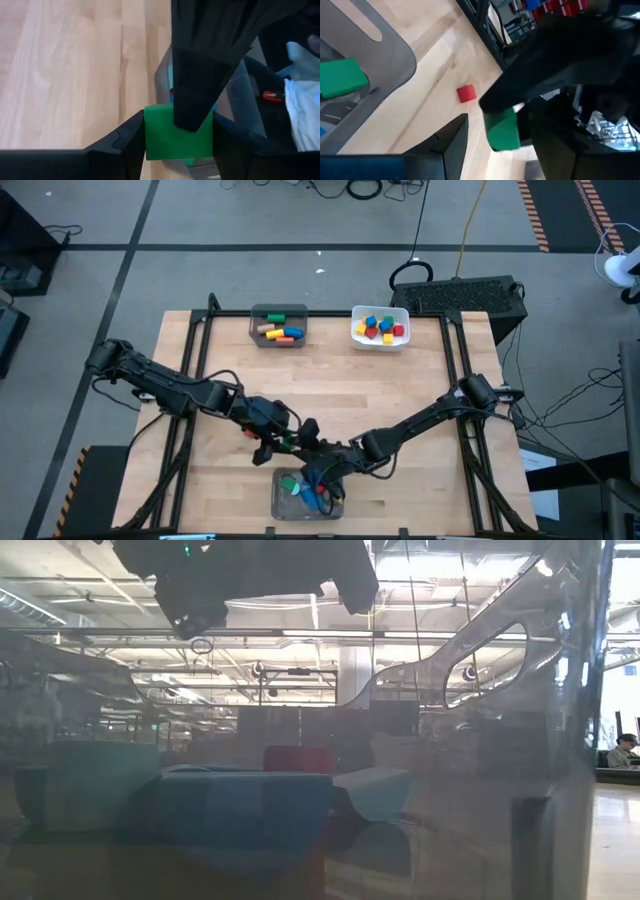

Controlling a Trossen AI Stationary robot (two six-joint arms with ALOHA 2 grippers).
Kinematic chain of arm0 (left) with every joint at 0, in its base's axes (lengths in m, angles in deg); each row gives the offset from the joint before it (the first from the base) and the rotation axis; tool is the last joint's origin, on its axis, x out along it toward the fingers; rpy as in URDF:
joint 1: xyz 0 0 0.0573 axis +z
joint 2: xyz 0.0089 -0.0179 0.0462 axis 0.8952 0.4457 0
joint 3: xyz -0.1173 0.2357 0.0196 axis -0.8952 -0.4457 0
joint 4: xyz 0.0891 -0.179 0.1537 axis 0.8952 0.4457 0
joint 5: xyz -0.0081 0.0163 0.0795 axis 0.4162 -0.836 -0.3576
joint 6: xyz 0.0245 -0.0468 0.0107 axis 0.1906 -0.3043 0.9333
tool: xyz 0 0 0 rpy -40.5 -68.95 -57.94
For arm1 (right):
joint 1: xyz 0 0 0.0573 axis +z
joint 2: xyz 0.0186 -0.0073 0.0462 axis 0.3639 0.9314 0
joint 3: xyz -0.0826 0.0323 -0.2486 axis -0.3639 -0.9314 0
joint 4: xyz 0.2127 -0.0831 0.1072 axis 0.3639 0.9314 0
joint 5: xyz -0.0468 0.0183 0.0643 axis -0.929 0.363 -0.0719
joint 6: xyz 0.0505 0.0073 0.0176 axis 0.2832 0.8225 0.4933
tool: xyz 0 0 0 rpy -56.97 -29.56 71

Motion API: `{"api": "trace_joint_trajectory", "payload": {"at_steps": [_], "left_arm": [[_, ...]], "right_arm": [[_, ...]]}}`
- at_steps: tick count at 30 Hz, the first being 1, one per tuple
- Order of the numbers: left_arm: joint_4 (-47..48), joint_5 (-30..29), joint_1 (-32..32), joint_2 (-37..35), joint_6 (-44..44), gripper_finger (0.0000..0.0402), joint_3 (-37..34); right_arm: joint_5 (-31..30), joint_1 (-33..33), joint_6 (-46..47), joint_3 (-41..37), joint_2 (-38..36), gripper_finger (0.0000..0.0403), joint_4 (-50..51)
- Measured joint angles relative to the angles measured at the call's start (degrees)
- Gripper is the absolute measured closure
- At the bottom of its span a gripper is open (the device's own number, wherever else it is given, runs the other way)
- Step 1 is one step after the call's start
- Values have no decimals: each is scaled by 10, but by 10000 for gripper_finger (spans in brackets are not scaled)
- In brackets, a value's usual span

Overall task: Sort blocks by size
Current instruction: Put the green half circle block into the bottom black bin

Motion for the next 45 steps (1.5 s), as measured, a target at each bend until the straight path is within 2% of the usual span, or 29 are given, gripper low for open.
{"api": "trace_joint_trajectory", "payload": {"at_steps": [9,20,29,34,41,45], "left_arm": [[-40,21,0,0,-3,213,0],[-41,32,1,0,-7,213,0],[-29,35,2,0,2,208,0],[-20,42,1,0,18,162,0],[-19,47,5,0,42,83,0],[8,42,10,0,43,67,0]], "right_arm": [[3,1,-20,0,0,215,-11],[16,2,-28,0,0,331,-14],[16,2,-18,0,0,333,-12],[23,4,7,0,0,333,-8],[117,3,62,0,0,333,4],[161,4,96,0,0,333,25]]}}
